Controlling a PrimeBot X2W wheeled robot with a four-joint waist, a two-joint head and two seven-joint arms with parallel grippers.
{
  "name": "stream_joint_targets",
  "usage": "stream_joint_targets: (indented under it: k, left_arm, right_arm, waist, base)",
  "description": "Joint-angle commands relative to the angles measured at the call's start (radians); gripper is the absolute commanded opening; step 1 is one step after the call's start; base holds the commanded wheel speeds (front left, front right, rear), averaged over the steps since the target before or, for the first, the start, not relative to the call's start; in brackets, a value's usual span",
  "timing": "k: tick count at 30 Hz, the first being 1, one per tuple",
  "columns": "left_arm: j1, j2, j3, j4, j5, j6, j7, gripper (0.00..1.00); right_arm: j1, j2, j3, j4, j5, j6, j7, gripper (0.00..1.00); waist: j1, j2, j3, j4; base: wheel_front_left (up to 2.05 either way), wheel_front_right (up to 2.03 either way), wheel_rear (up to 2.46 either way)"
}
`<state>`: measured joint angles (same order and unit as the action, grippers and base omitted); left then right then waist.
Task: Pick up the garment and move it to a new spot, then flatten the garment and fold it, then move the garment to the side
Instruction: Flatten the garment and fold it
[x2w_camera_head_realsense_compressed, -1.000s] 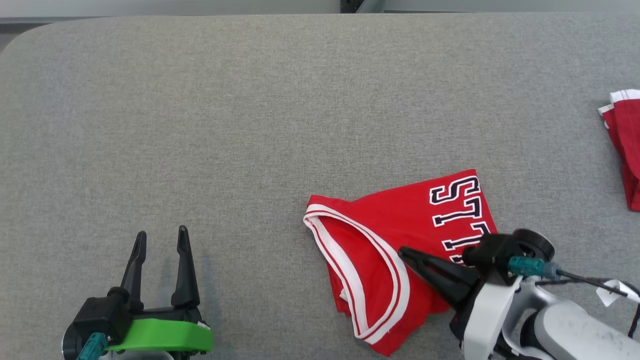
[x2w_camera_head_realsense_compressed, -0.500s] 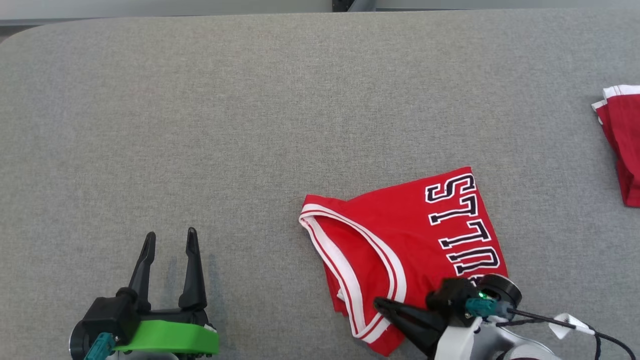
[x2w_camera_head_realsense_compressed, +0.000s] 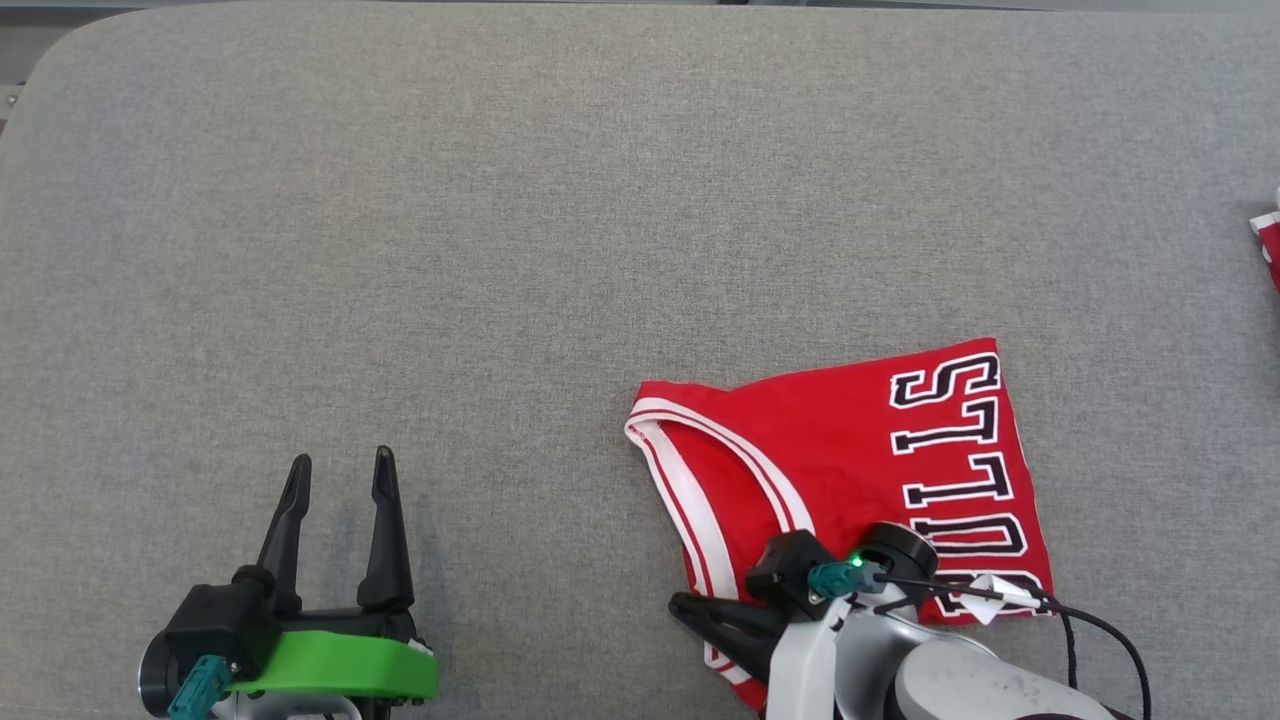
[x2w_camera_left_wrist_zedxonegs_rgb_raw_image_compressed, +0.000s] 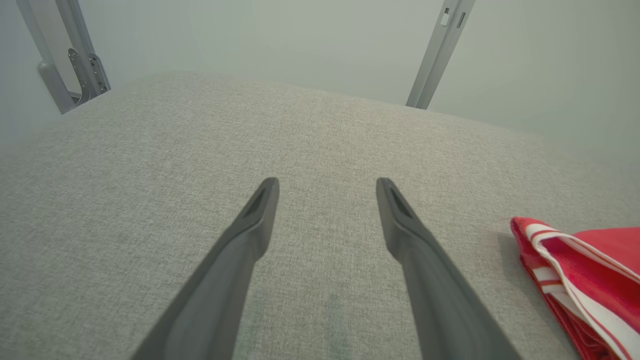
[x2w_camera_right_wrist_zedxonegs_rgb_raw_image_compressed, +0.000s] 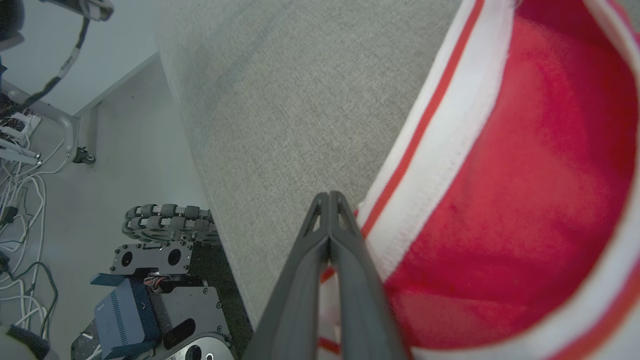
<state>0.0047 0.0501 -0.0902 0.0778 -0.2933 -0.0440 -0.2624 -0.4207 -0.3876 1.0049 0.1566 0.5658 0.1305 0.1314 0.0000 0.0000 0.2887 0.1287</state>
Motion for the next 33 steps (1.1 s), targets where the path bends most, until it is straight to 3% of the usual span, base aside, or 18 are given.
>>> stream_joint_targets:
  k: [1,6,10,13,17,18,19,20,23,27,33]
  left_arm:
    - [-0.012,0.001,0.003,0.003,0.006,-0.003,-0.002,1.00]
    - [-0.012,0.001,0.007,0.002,0.007,0.002,-0.002,1.00]
    - [0.005,0.001,0.017,0.002,0.011,0.004,-0.002,1.00]
    - [0.019,0.001,0.025,0.000,0.013,0.008,-0.002,1.00]
    - [0.039,0.002,0.040,-0.007,0.019,0.007,-0.002,1.00]
    - [0.045,0.002,0.044,-0.009,0.022,0.006,-0.002,1.00]
    - [0.052,0.002,0.049,-0.011,0.023,0.006,-0.002,1.00]
    - [0.058,0.002,0.053,-0.013,0.024,0.007,-0.002,1.00]
    - [0.069,0.001,0.061,-0.024,0.023,0.006,-0.002,1.00]
    - [0.081,0.002,0.052,-0.018,0.018,0.005,-0.002,1.00]
    - [0.091,0.002,0.026,0.013,0.006,0.008,-0.002,1.00]
  right_arm:
    - [-0.012,0.005,0.007,0.006,0.008,0.000,-0.007,0.00]
    - [-0.072,0.035,0.073,0.062,0.034,0.000,-0.037,0.00]
    - [-0.098,0.020,0.101,0.052,0.052,0.000,-0.076,0.00]
    - [-0.072,-0.008,0.064,-0.004,0.066,0.000,-0.113,0.00]
    - [-0.007,-0.064,-0.066,-0.099,0.050,0.000,-0.153,0.00]
    - [0.017,-0.077,-0.114,-0.120,0.039,0.000,-0.163,0.19]
    - [0.045,-0.086,-0.163,-0.139,0.025,0.000,-0.177,0.47]
    - [0.079,-0.091,-0.213,-0.154,0.013,0.000,-0.185,1.00]
    - [0.173,-0.096,-0.380,-0.181,-0.037,0.000,-0.226,1.00]
    - [0.307,-0.044,-0.582,-0.167,-0.103,0.000,-0.301,1.00]
    - [0.440,0.033,-0.791,-0.092,-0.181,-0.001,-0.373,1.00]
  waist:
    - [0.0000,0.0000,-0.001,0.002]
    - [0.0000,0.0000,-0.007,0.002]
    - [0.0000,0.0000,-0.021,-0.013]
    - [0.0000,0.0000,-0.035,-0.029]
    - [0.0000,0.0000,-0.058,-0.061]
    - [0.0000,0.0000,-0.066,-0.070]
    - [0.0000,0.0000,-0.076,-0.080]
    - [0.0000,0.0000,-0.086,-0.090]
    - [0.0000,0.0000,-0.111,-0.119]
    - [0.0000,0.0000,-0.146,-0.147]
    - [0.0000,0.0000,-0.195,-0.171]
  base:
    - [0.00,0.00,0.00]
    - [0.00,0.00,0.00]
    - [0.00,0.00,0.00]
    - [0.00,0.00,0.00]
    - [0.00,0.00,0.00]
    - [0.00,0.00,0.00]
    - [0.00,0.00,0.00]
    - [0.00,0.00,0.00]
    - [0.00,0.00,0.00]
    - [0.00,0.00,0.00]
    - [0.00,0.00,0.00]
